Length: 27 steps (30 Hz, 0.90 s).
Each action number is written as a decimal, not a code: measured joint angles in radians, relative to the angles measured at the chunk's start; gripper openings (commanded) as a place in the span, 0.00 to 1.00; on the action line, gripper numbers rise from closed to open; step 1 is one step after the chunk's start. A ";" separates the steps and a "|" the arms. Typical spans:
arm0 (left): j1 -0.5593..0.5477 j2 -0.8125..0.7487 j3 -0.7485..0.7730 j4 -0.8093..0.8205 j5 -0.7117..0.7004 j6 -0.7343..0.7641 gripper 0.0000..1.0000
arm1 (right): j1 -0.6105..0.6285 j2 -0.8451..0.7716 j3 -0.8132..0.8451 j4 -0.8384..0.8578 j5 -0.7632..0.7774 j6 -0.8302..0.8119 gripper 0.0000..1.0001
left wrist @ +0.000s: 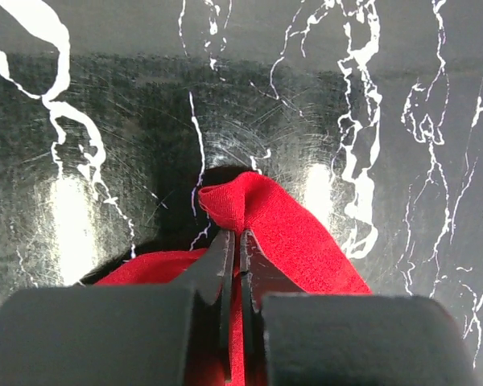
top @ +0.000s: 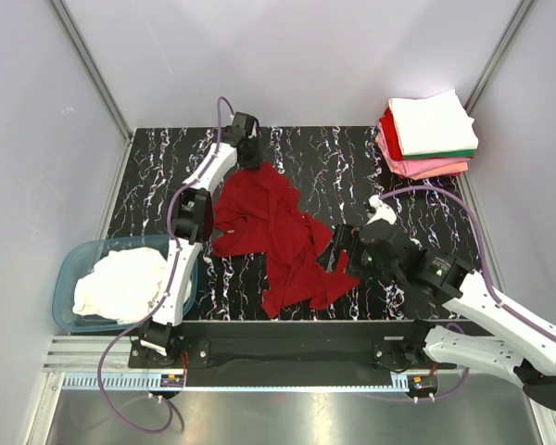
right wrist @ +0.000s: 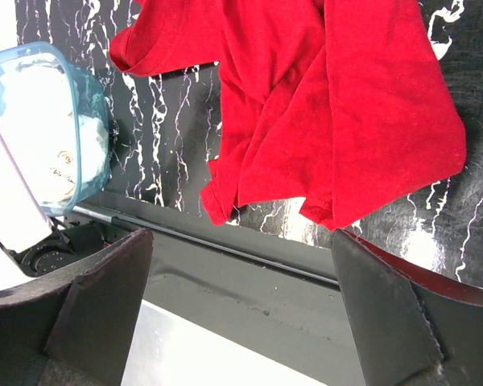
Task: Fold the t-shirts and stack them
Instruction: Flatten the tshirt out
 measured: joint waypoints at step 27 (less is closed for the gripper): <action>0.153 -0.874 -0.312 -0.072 -0.025 0.083 0.00 | 0.269 0.681 0.175 0.145 -0.079 0.070 0.88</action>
